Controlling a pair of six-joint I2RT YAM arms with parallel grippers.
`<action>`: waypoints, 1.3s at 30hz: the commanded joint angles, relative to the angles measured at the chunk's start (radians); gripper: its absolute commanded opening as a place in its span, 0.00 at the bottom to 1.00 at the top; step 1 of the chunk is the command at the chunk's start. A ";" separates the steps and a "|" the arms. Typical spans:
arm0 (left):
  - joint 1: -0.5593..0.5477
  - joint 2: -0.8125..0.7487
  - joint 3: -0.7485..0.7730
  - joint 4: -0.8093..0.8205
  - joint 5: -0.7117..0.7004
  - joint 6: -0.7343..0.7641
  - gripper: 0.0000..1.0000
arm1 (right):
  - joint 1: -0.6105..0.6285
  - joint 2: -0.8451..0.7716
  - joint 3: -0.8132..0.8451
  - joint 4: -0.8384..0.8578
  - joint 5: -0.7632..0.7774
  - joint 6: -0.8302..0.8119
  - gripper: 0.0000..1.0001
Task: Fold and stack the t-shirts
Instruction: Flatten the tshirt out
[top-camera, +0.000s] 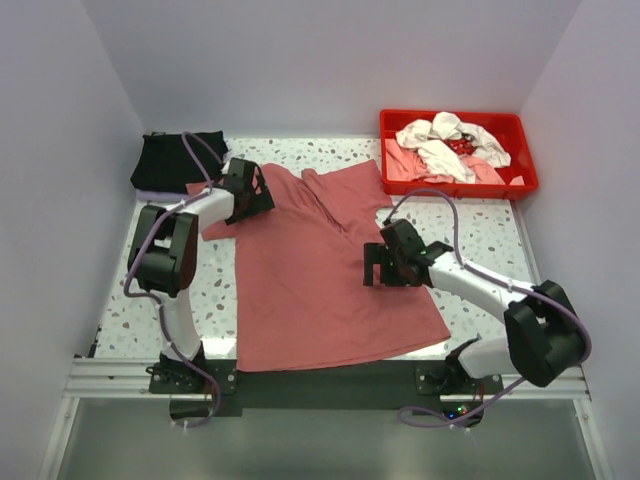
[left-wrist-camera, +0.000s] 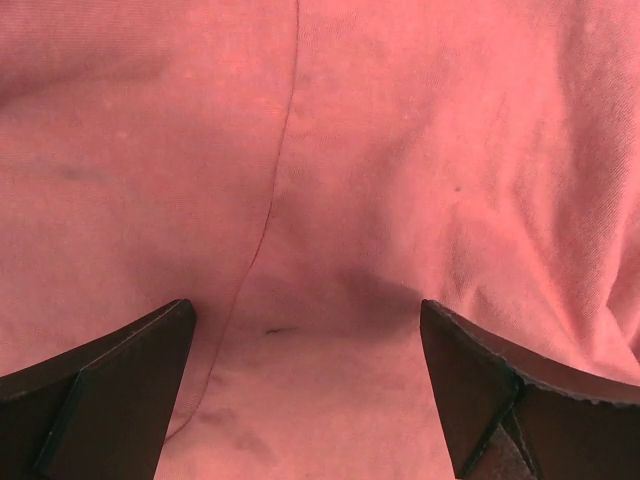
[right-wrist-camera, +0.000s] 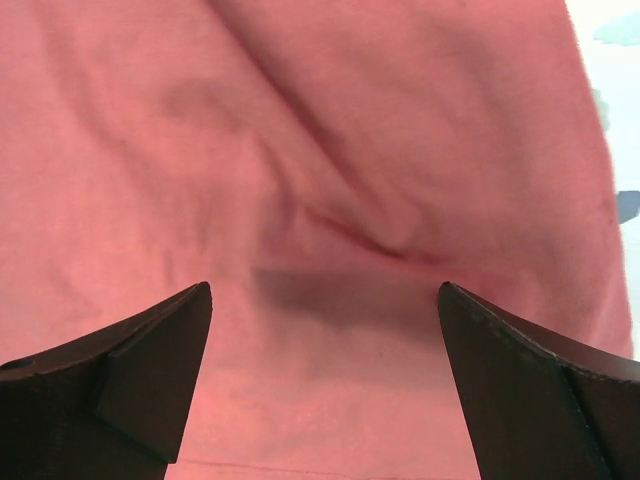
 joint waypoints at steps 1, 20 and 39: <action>-0.002 -0.017 -0.039 -0.095 -0.002 -0.034 1.00 | -0.010 0.053 0.044 -0.012 0.082 0.026 0.99; -0.235 -0.851 -0.867 -0.235 -0.007 -0.480 1.00 | -0.065 0.483 0.384 0.000 0.008 -0.089 0.99; -0.332 -0.878 -0.413 -0.375 -0.292 -0.275 1.00 | -0.060 0.262 0.368 -0.034 -0.011 -0.103 0.99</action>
